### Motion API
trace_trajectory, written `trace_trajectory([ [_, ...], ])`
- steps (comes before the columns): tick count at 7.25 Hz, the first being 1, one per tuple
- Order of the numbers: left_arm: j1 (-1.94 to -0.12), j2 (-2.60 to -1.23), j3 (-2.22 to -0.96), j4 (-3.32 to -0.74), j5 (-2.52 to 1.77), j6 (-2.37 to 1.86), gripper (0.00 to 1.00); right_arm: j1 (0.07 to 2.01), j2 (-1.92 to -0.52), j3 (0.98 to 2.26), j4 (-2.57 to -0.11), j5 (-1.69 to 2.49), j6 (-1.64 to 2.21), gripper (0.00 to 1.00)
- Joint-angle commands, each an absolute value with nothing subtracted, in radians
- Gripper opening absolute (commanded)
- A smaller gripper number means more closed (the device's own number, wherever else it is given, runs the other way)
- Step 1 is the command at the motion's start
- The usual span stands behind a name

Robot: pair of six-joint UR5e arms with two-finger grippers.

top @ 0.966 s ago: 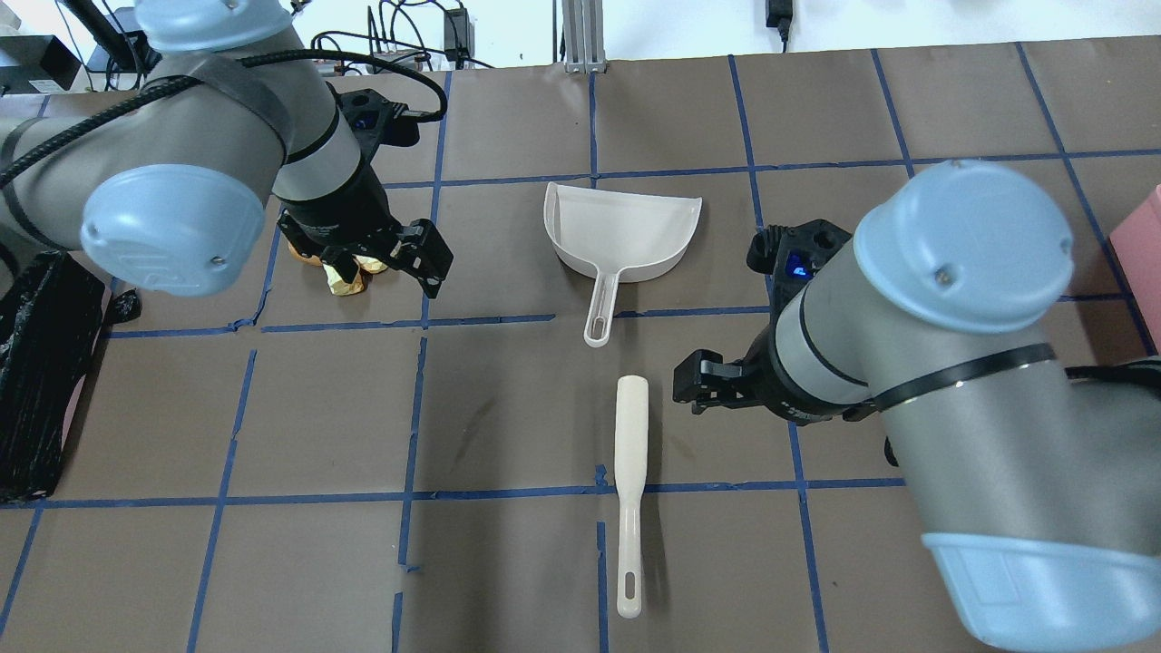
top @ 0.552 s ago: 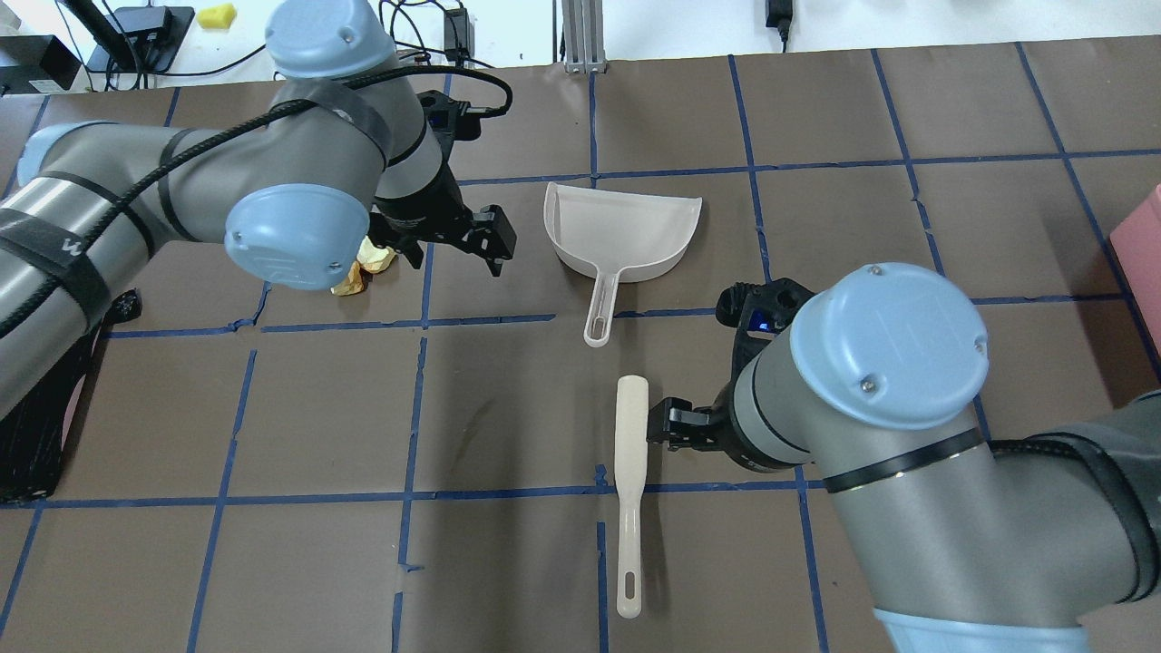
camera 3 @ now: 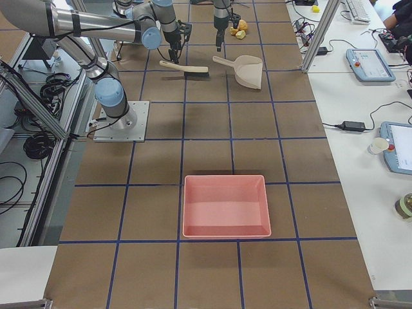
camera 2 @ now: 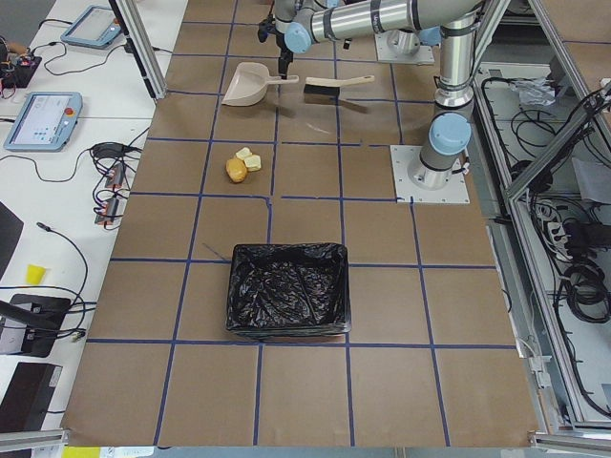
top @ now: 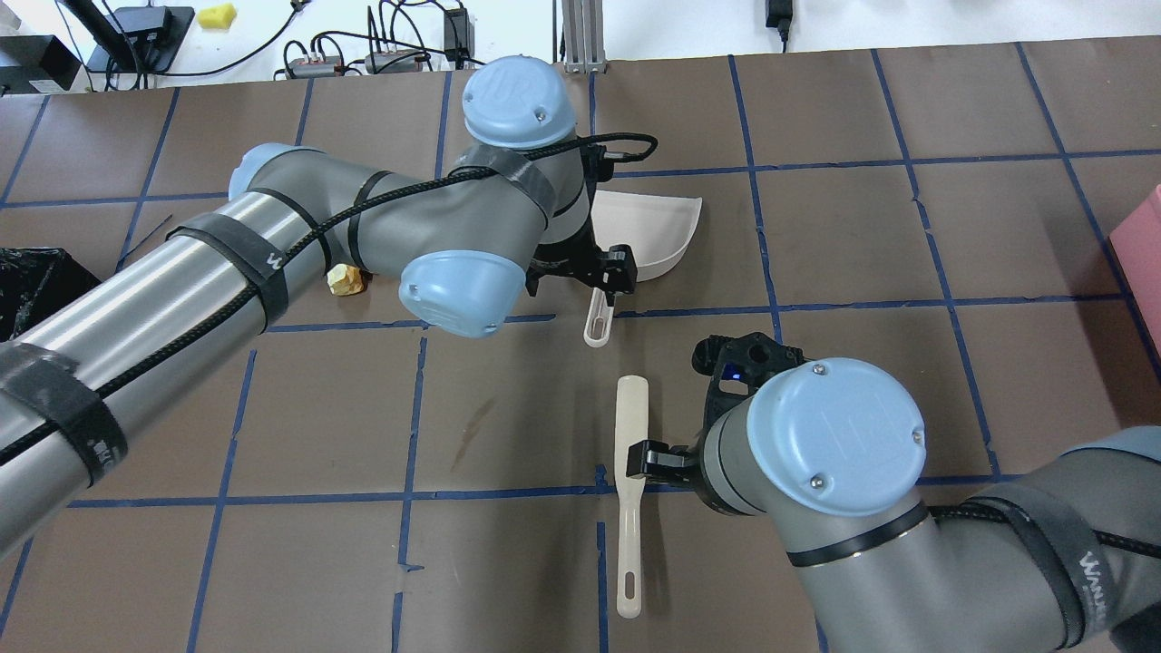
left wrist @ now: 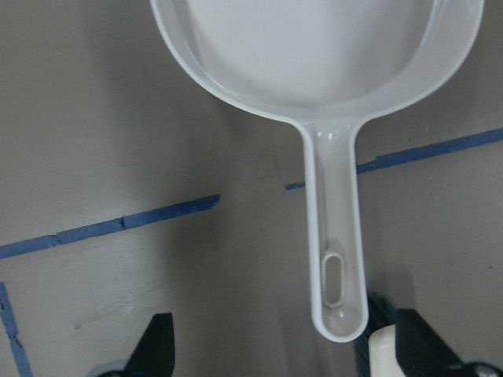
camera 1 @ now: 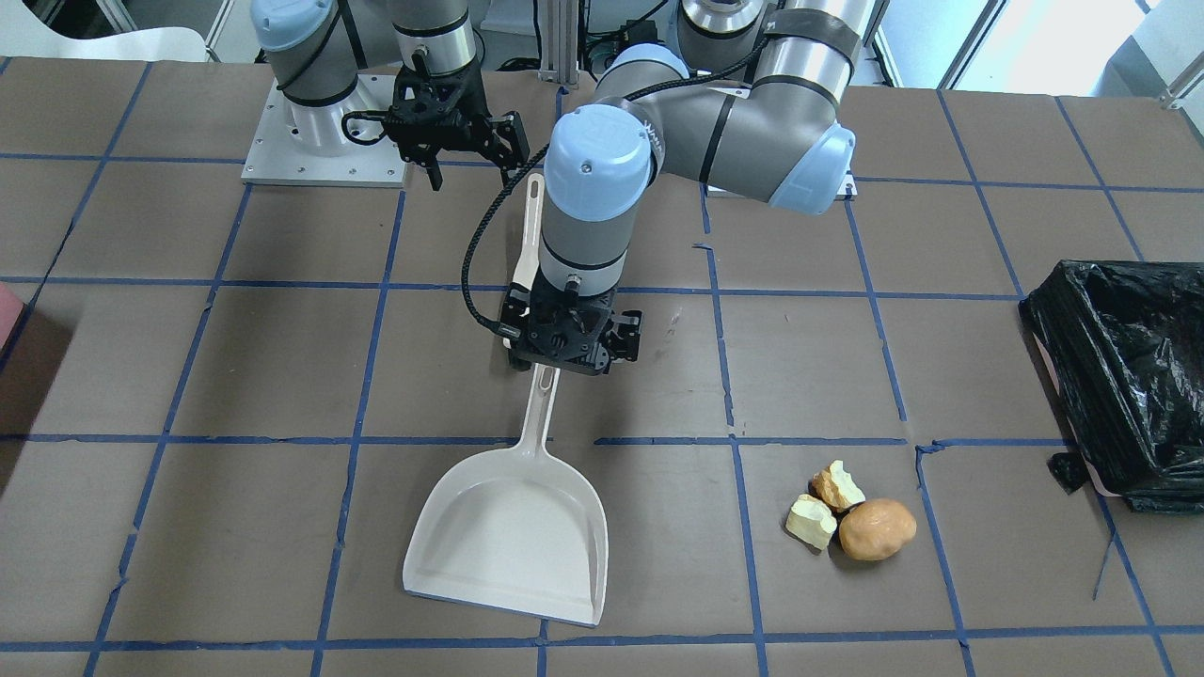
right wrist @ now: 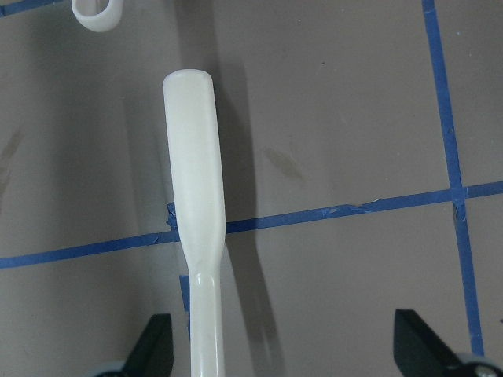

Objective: Sweep and dump trash in nearest bin
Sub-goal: 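Reach the left gripper to the dustpan handle while the right gripper reaches the brush, then grasp the dustpan handle with left gripper while right gripper grasps brush handle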

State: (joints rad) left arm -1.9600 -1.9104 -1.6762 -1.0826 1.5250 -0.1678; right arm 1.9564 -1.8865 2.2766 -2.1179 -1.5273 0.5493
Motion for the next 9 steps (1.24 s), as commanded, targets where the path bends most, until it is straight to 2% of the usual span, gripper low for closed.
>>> trace_trajectory([
  [1, -1.976, -1.940, -1.674, -1.033, 1.523, -0.190, 1.00, 1.973, -1.865, 2.281, -2.141, -1.526, 0.557, 0.99],
  [2, -1.983, -1.981, -1.686, -0.944, 1.526, -0.195, 1.00, 1.986, -1.862, 2.283, -2.141, -1.528, 0.561, 0.99],
  [4, -1.987, -1.991, -1.706, -0.927, 1.528, -0.190, 1.00, 1.999, -1.864, 2.292, -2.138, -1.523, 0.642, 1.00],
  [5, -1.987, -1.999, -1.718, -0.927, 1.528, -0.196, 0.93, 2.019, -1.862, 2.296, -2.138, -1.531, 0.644, 1.00],
  [7, -1.987, -2.016, -1.727, -0.925, 1.531, -0.195, 0.90, 2.019, -1.862, 2.295, -2.138, -1.532, 0.643, 1.00],
  [8, -1.987, -2.020, -1.718, -0.925, 1.532, -0.196, 0.81, 2.019, -1.862, 2.295, -2.138, -1.532, 0.641, 1.00],
  [9, -1.987, -2.020, -1.710, -0.925, 1.531, -0.198, 0.60, 2.019, -1.861, 2.295, -2.138, -1.534, 0.640, 1.00],
])
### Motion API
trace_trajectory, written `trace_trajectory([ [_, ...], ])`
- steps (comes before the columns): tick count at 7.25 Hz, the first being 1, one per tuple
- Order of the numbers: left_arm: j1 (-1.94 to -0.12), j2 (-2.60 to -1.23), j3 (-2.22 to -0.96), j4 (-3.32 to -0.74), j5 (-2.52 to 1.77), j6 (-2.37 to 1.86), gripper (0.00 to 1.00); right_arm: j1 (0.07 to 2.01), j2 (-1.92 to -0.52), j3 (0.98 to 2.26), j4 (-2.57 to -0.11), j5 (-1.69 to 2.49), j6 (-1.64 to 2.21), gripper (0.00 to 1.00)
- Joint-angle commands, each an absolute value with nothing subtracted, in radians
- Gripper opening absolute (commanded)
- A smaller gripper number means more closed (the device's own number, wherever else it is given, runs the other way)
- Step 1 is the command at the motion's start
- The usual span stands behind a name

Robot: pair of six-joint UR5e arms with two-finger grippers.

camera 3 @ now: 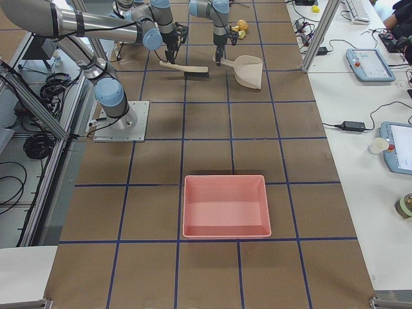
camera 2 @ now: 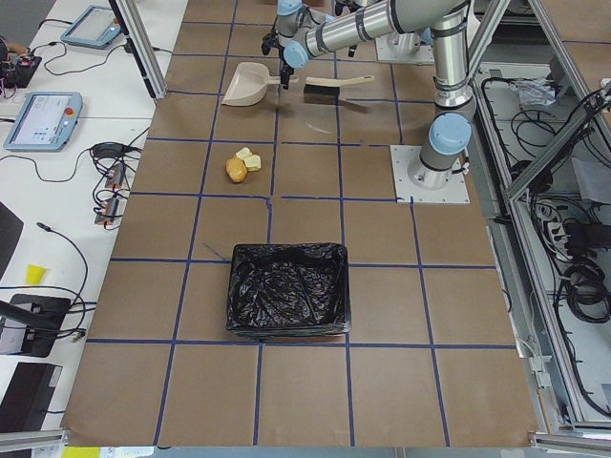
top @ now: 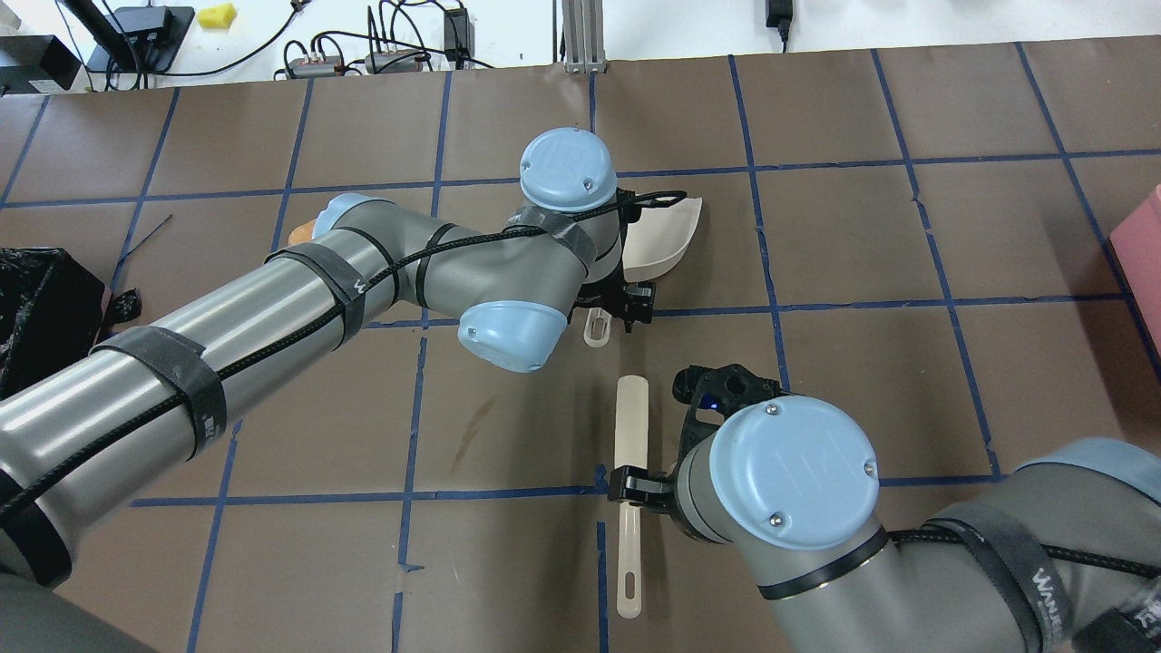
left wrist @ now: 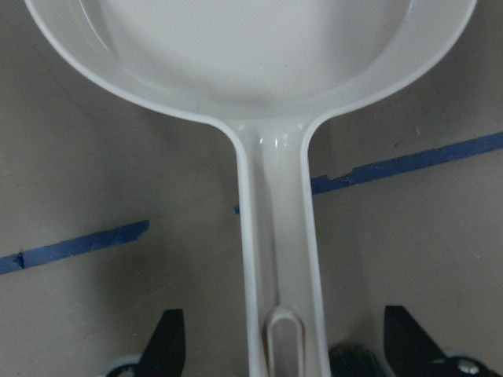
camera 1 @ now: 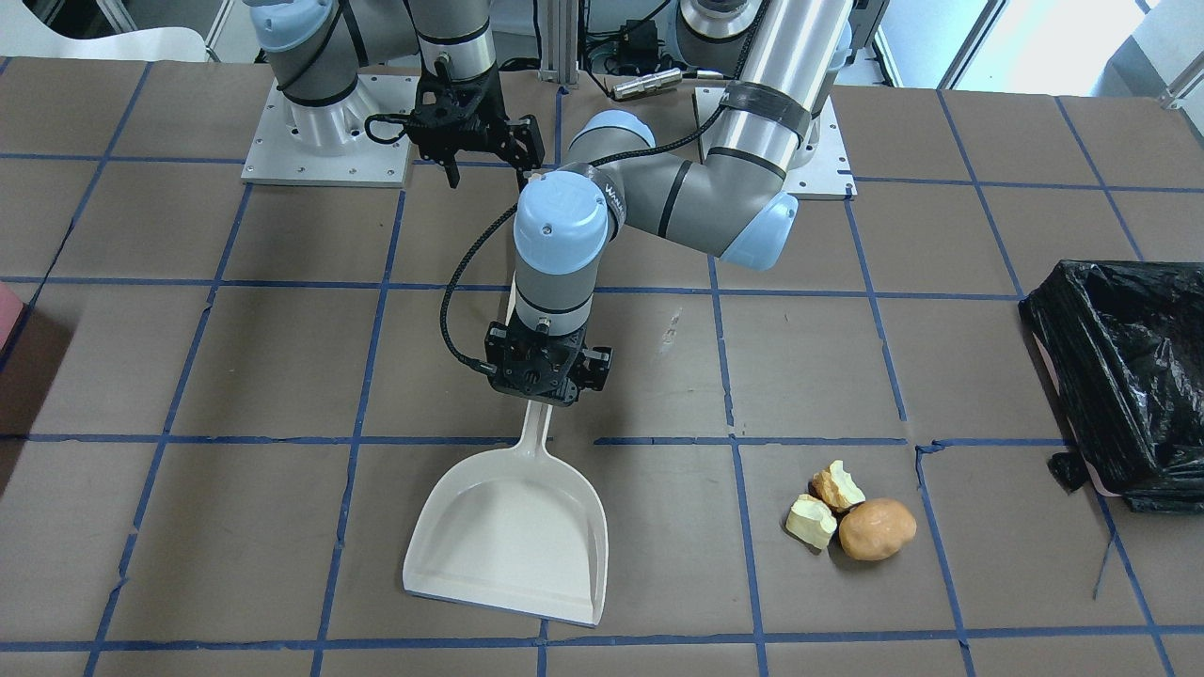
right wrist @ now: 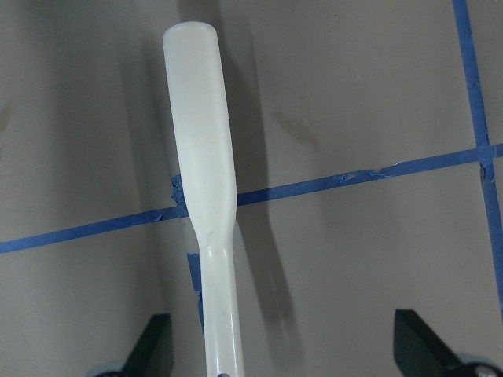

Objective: Sweep and dump trash in nearest bin
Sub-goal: 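Grasp the dustpan handle with left gripper while right gripper grasps brush handle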

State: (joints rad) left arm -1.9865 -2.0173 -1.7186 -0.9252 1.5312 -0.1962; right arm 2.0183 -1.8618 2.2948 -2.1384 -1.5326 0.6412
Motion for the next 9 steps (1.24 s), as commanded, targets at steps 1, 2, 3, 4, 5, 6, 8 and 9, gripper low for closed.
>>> trace_trajectory([
  [1, -1.987, -2.022, -1.712, -0.927, 1.531, -0.202, 0.51, 2.019, -1.861, 2.293, -2.138, -1.534, 0.638, 1.00],
  [2, -1.987, -2.023, -1.723, -0.927, 1.531, -0.199, 0.35, 2.019, -1.861, 2.293, -2.138, -1.535, 0.638, 1.00],
  [3, -1.987, -2.020, -1.709, -0.927, 1.532, -0.190, 0.15, 2.019, -1.861, 2.293, -2.138, -1.536, 0.638, 1.00],
  [4, -1.987, -2.008, -1.704, -0.927, 1.525, -0.186, 0.06, 2.019, -1.861, 2.293, -2.138, -1.536, 0.638, 1.00],
  [5, -1.980, -2.000, -1.695, -0.928, 1.519, -0.177, 0.01, 2.020, -1.861, 2.293, -2.140, -1.534, 0.640, 1.00],
  [6, -1.979, -1.988, -1.684, -0.933, 1.522, -0.167, 0.00, 2.019, -1.861, 2.293, -2.140, -1.534, 0.640, 1.00],
  [8, -1.900, -1.945, -1.654, -1.004, 1.529, -0.103, 0.00, 2.020, -1.846, 2.292, -2.152, -1.519, 0.643, 1.00],
  [9, -1.834, -1.904, -1.652, -1.055, 1.531, -0.009, 0.00, 2.031, -1.815, 2.293, -2.184, -1.520, 0.643, 1.00],
])
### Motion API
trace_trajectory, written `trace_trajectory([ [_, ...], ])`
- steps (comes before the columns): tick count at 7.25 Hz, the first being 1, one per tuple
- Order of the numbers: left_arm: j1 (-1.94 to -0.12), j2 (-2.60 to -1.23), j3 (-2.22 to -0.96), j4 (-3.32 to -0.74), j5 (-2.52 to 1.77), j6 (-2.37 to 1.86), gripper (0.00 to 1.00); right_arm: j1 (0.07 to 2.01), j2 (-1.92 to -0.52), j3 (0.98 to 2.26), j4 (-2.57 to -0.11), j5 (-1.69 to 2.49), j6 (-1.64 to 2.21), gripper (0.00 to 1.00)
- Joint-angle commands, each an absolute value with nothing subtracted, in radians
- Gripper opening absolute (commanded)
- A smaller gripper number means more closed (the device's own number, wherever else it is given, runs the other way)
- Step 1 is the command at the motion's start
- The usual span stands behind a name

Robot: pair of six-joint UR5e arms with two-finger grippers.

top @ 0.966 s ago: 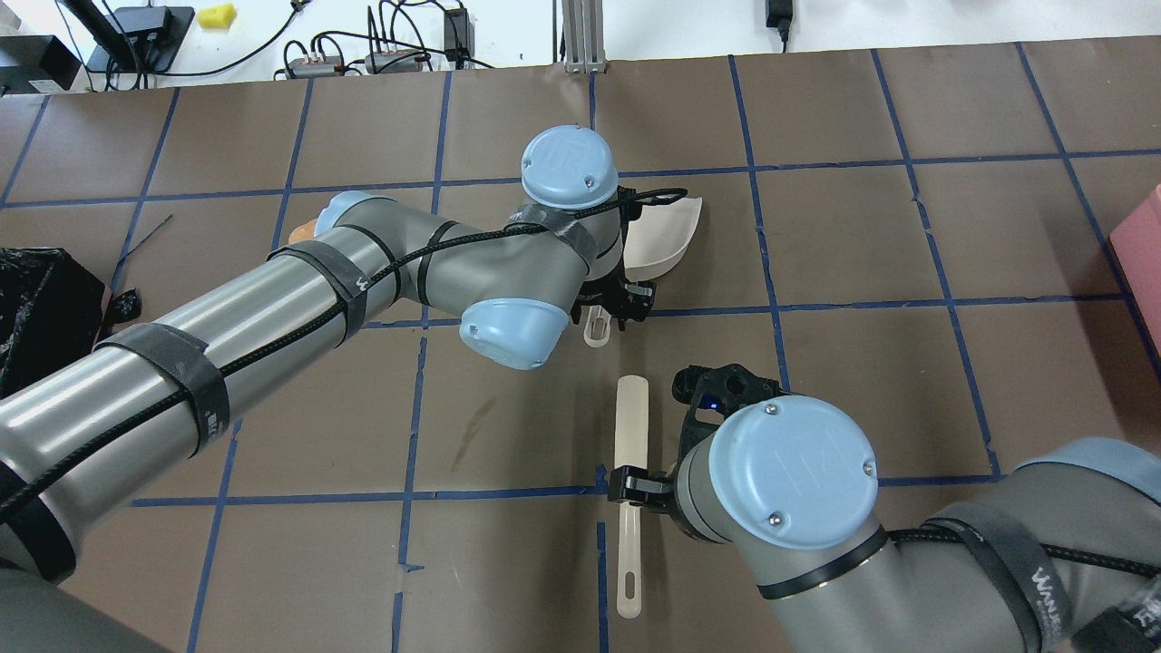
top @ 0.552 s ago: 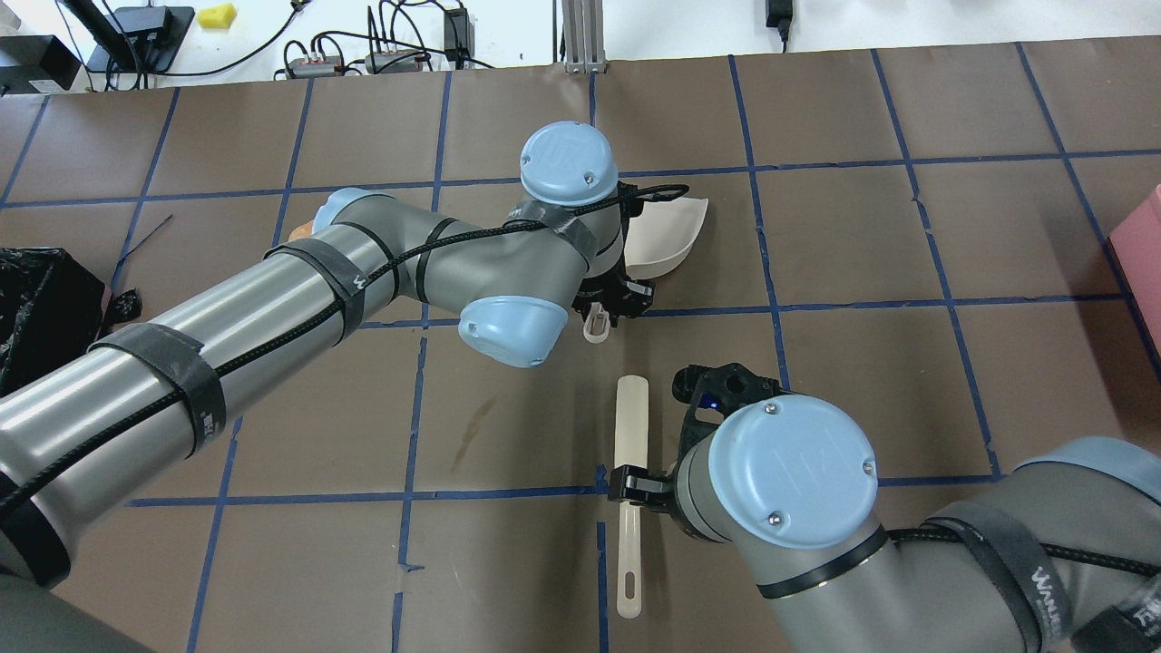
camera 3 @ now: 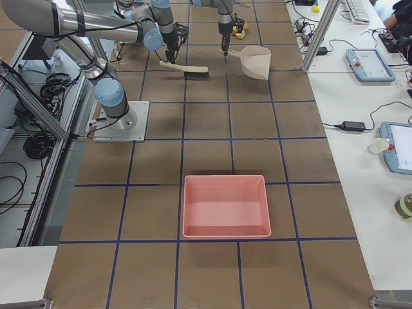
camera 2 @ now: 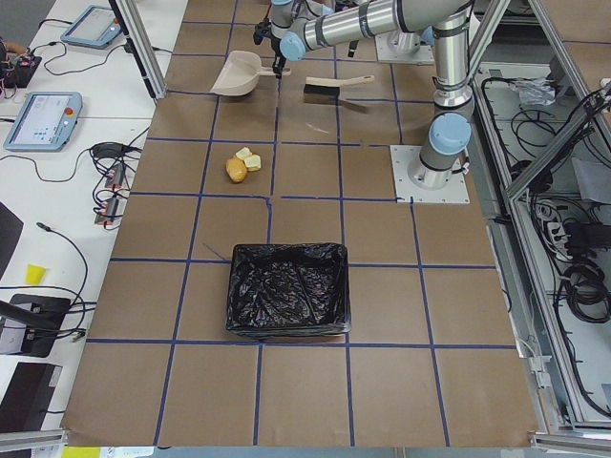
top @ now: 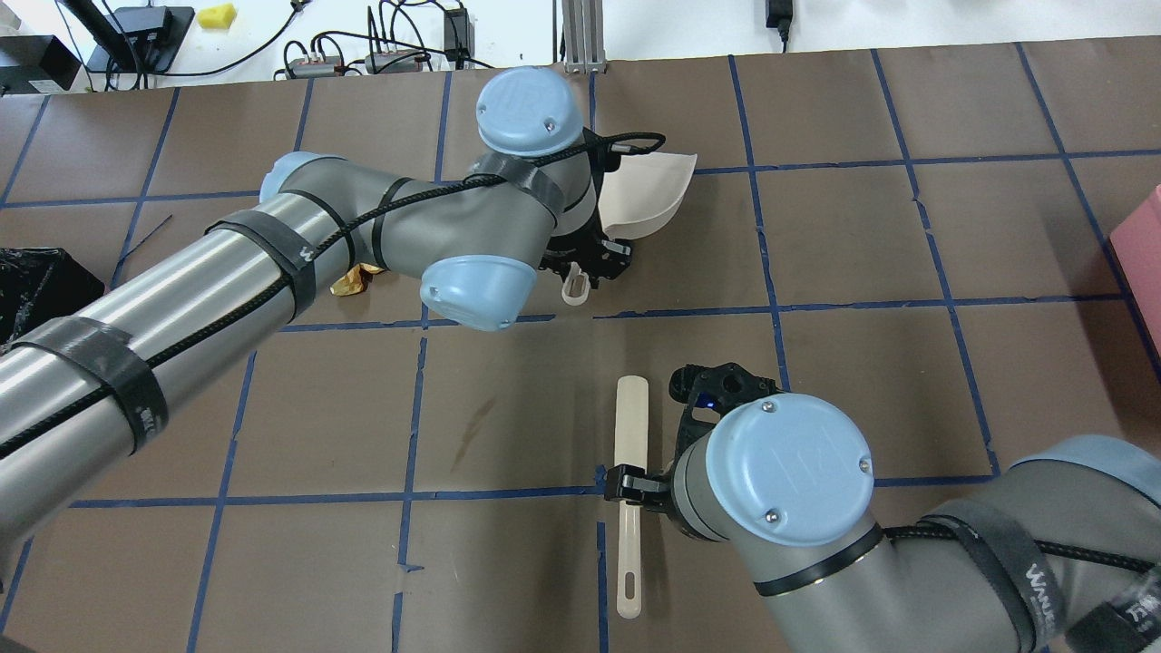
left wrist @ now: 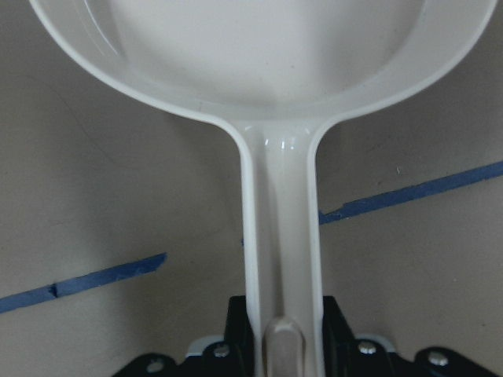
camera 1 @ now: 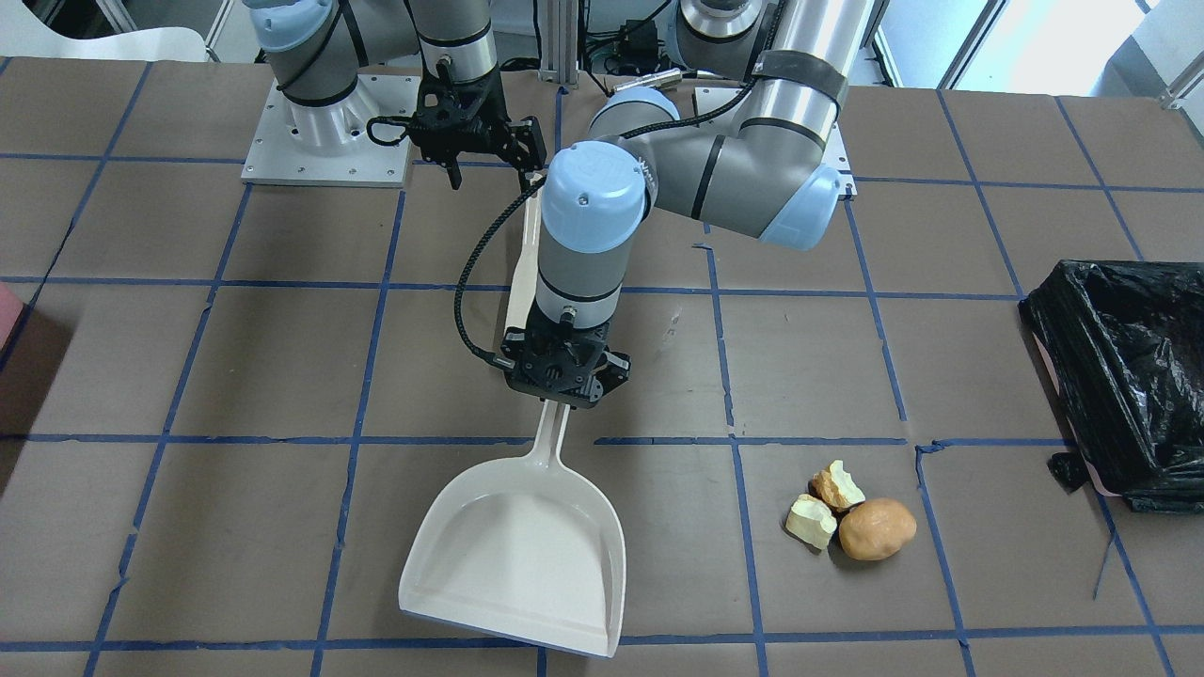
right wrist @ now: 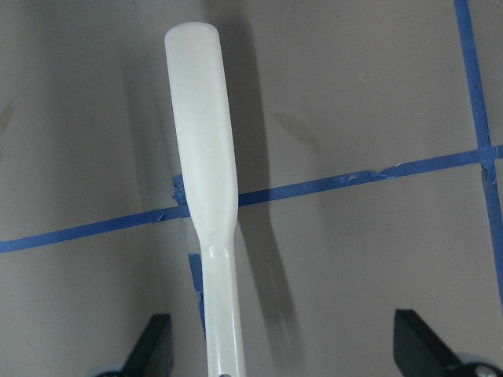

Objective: Sweep and dump trash in nearest bin
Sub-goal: 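Place the dustpan beside the trash pile with the left gripper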

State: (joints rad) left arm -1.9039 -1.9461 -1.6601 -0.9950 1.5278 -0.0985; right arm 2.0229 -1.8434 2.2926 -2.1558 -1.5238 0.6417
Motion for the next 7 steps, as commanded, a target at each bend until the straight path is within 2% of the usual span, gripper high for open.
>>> trace_trajectory([
  [1, -1.760, -1.854, -1.652, -1.125, 1.531, 0.117, 0.00, 2.063, -1.787, 2.295, -2.207, -1.529, 0.646, 1.00],
  [4, -1.561, -1.763, -1.666, -1.258, 1.543, 0.511, 0.00, 2.158, -1.679, 2.296, -2.325, -1.557, 0.715, 1.00],
  [7, -1.393, -1.688, -1.689, -1.357, 1.577, 0.899, 0.00, 2.198, -1.663, 2.327, -2.361, -1.623, 0.747, 0.98],
])
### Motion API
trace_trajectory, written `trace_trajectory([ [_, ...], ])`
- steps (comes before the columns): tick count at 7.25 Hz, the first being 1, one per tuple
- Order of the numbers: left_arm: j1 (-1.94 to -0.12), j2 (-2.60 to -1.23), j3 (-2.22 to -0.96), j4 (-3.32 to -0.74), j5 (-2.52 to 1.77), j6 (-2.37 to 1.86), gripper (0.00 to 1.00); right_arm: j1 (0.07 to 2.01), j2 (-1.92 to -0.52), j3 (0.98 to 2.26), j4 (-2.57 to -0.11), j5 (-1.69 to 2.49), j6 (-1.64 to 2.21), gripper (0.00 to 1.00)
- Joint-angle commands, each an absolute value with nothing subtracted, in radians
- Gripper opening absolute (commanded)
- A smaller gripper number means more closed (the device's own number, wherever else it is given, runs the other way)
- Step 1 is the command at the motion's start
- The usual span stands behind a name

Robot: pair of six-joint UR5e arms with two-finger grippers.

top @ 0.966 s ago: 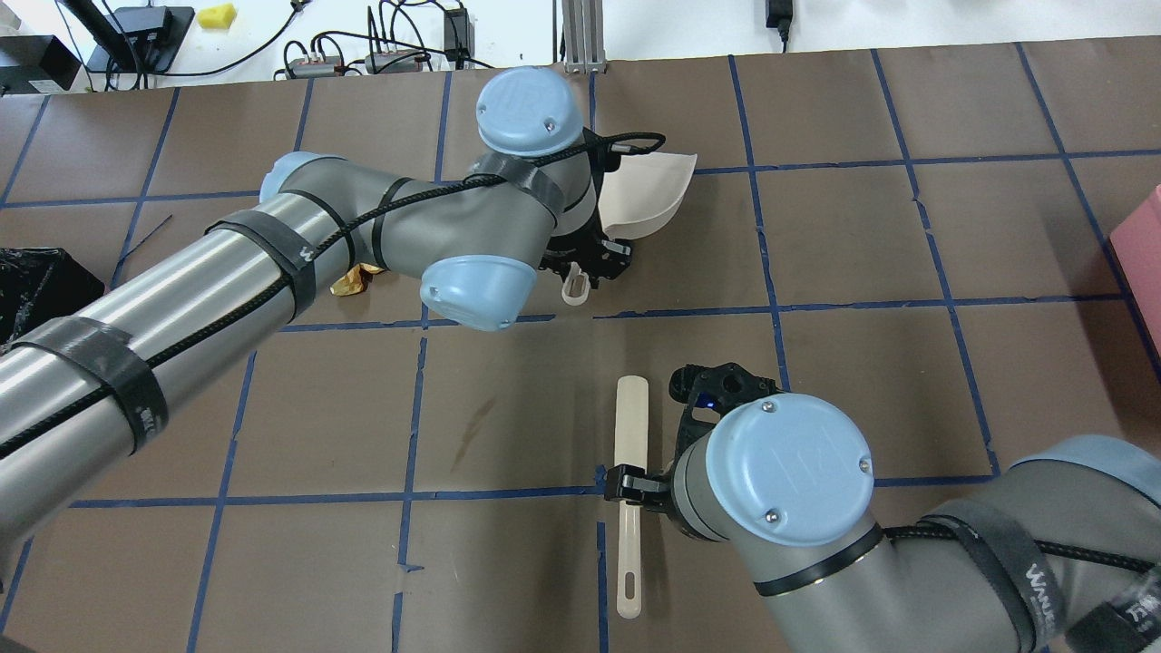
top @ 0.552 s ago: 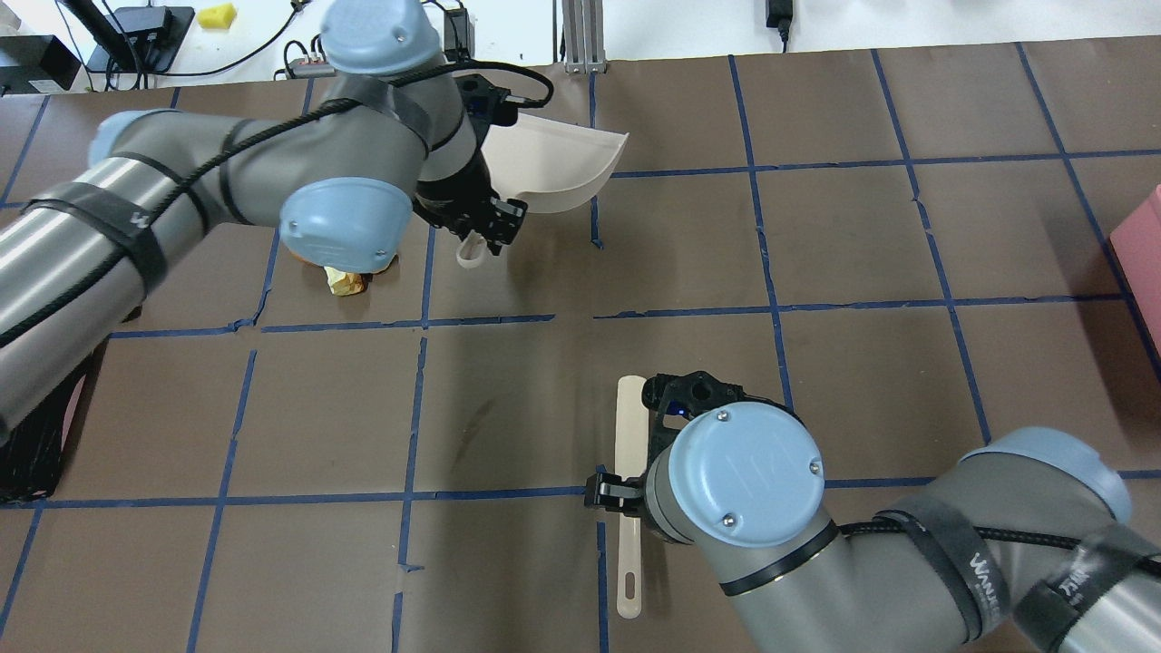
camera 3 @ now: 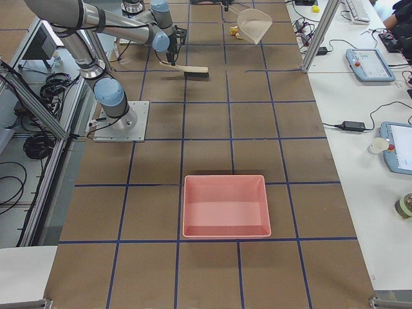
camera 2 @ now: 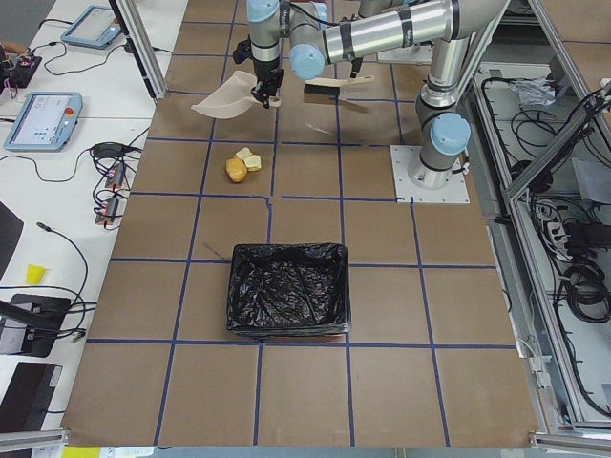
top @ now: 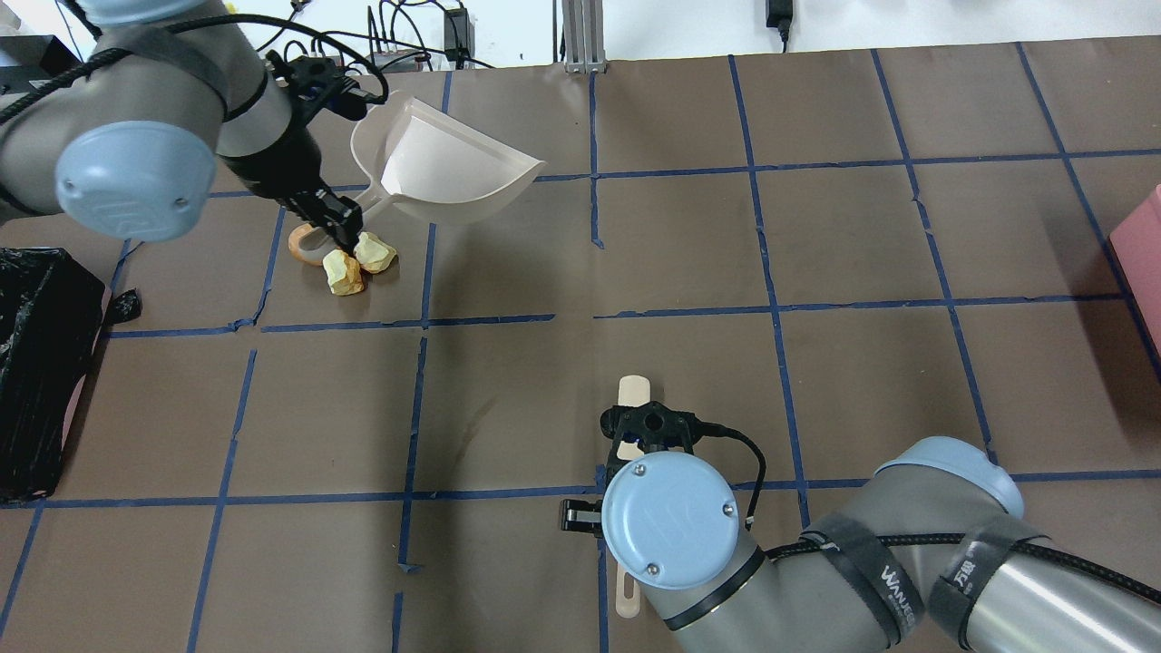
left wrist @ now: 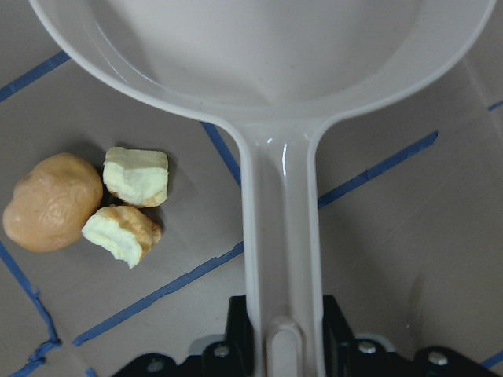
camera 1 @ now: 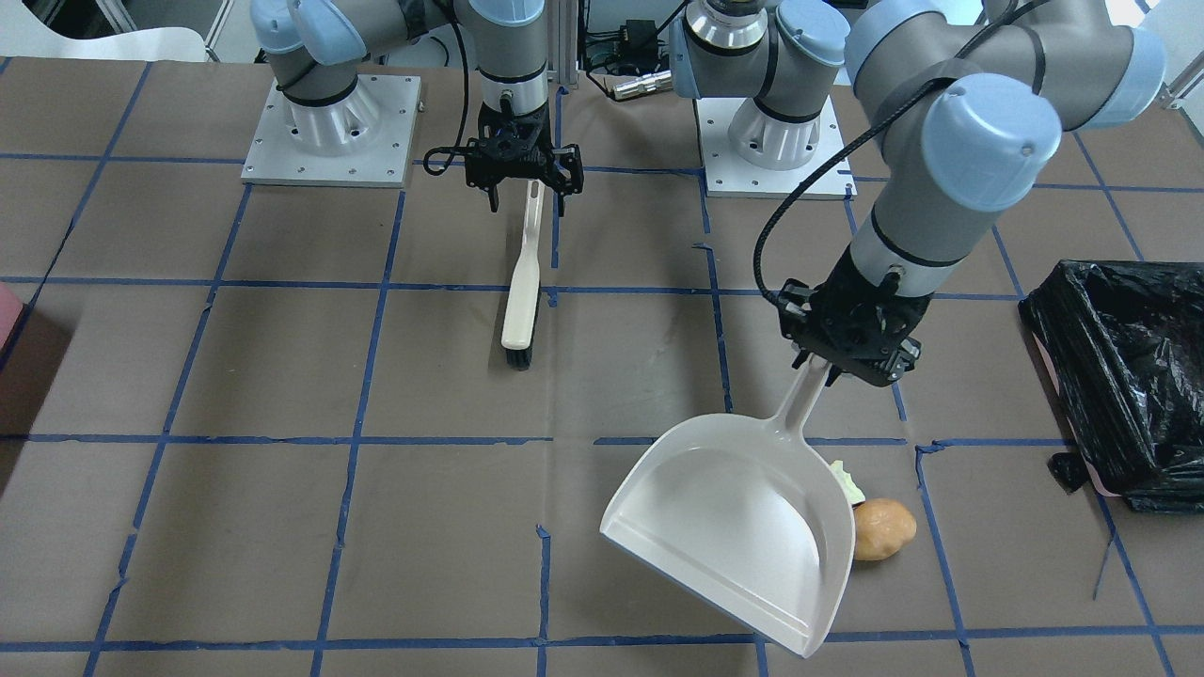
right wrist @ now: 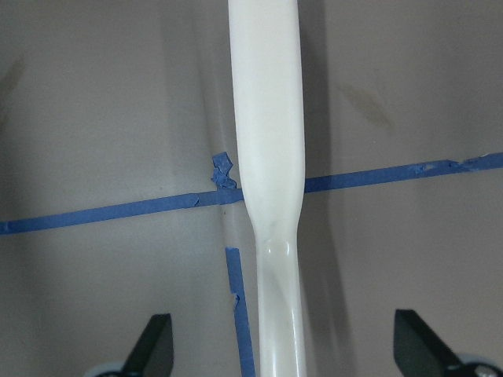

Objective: Sweep and dump trash in nearest bin
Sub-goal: 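Place the dustpan beside the trash pile with the left gripper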

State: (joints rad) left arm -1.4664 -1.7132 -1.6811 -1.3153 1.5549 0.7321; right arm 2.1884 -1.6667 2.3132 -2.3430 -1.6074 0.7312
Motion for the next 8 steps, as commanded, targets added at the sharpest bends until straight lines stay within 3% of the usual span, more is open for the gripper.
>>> trace_trajectory([
  [1, -1.314, -1.683, -1.686, -1.374, 1.604, 1.081, 0.00, 2.207, -1.664, 2.350, -2.376, -1.664, 0.758, 0.97],
  [6, -0.972, -1.733, -1.652, -1.361, 1.603, 1.690, 0.00, 2.272, -1.548, 2.375, -2.538, -1.693, 0.842, 1.00],
  [8, -0.942, -1.840, -1.556, -1.286, 1.641, 1.801, 0.00, 2.272, -1.554, 2.375, -2.539, -1.695, 0.867, 0.99],
])
